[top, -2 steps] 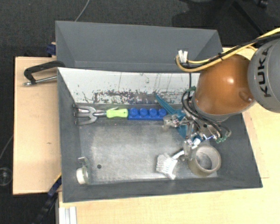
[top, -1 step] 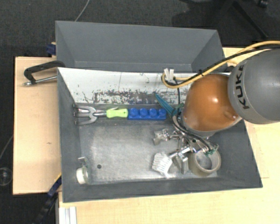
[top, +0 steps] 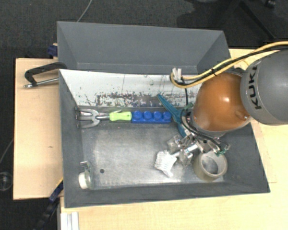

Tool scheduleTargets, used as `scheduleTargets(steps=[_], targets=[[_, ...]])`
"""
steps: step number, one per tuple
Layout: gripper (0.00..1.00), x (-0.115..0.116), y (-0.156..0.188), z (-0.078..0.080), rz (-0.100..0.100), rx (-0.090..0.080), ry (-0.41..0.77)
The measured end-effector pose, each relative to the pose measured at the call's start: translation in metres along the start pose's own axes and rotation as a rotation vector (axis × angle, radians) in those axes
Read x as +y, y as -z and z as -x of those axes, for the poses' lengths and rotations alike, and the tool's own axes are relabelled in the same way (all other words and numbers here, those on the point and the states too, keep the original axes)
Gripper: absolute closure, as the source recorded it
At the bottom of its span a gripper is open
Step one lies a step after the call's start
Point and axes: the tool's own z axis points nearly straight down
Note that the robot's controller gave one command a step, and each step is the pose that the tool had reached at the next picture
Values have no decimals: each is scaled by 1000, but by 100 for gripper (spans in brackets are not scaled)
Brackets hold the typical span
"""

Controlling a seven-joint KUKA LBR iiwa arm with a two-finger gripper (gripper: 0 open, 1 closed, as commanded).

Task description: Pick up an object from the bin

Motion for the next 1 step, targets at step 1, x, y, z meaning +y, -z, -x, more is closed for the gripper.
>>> scheduleTargets(steps=[1], targets=[[100, 0, 0, 0, 0, 0, 0]])
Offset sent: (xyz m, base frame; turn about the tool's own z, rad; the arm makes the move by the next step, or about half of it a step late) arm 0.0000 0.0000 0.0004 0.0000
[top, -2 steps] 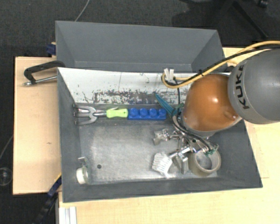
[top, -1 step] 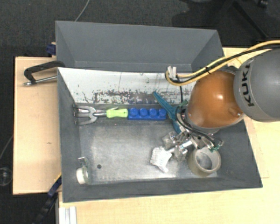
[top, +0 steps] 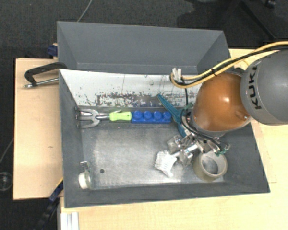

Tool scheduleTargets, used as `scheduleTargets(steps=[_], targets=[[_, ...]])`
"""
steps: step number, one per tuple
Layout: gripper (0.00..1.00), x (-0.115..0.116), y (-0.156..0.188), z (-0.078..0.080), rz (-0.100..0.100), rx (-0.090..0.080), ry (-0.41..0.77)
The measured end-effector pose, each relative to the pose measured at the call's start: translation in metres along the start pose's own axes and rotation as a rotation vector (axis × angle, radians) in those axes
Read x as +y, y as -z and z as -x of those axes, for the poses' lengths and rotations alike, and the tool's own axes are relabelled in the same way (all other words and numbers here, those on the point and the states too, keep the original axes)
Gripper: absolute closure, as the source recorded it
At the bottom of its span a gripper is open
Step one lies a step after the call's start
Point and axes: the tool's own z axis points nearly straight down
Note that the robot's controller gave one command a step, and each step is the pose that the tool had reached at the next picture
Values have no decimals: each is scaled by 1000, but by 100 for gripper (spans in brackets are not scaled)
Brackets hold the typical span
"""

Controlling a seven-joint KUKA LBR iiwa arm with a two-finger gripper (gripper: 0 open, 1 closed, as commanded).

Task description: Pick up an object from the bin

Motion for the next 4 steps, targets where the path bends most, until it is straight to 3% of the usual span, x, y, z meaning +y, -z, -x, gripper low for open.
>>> scheduleTargets(steps=[2, 4], targets=[[100, 1, 7, -1, 3, 3, 0], [100, 1, 52, 1, 1, -1, 0]])
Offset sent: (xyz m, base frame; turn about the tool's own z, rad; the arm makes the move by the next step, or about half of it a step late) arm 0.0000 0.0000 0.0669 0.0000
